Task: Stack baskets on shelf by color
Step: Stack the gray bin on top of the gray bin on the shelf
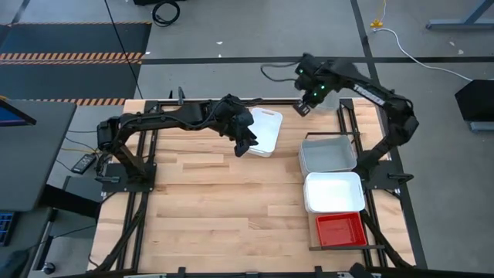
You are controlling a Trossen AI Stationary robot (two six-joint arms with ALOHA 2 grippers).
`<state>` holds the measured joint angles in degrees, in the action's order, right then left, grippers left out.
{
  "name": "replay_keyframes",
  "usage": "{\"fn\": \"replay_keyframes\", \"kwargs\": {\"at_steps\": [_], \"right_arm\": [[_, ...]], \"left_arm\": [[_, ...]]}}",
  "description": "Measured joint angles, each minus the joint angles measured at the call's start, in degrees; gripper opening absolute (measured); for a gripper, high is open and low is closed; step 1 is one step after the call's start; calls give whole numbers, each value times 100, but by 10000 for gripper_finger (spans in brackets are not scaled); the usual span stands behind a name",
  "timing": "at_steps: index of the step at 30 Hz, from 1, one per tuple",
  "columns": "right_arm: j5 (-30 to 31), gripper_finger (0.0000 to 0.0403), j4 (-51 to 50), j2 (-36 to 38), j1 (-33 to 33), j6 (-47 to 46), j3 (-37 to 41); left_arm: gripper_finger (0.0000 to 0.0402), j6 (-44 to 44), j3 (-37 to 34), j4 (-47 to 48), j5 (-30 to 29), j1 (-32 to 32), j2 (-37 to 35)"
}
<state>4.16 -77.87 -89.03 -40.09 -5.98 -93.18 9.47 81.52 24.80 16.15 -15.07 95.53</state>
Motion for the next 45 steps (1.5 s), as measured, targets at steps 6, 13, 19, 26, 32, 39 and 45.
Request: {"fn": "replay_keyframes", "kwargs": {"at_steps": [6,13,19,26,32,39,45], "right_arm": [[-103,3,-750,192,437,512,-1350],[-344,3,-1244,529,1391,1099,-2234],[-116,3,-1227,686,2033,-411,-2280],[-84,4,-1215,553,2422,-2820,-2268],[-43,4,-1215,459,2831,-4073,-2263],[180,5,-1210,481,3498,-5130,-1961],[411,5,-1211,479,4266,-6720,-1458]], "left_arm": [[133,17,0,0,-3,2,2],[133,39,0,2,-67,63,4],[133,131,0,31,-72,221,4],[133,633,0,26,-217,537,4],[133,918,0,-6,-529,966,7],[133,1132,0,-76,-812,1400,7],[133,769,0,-107,-773,1556,7]]}}
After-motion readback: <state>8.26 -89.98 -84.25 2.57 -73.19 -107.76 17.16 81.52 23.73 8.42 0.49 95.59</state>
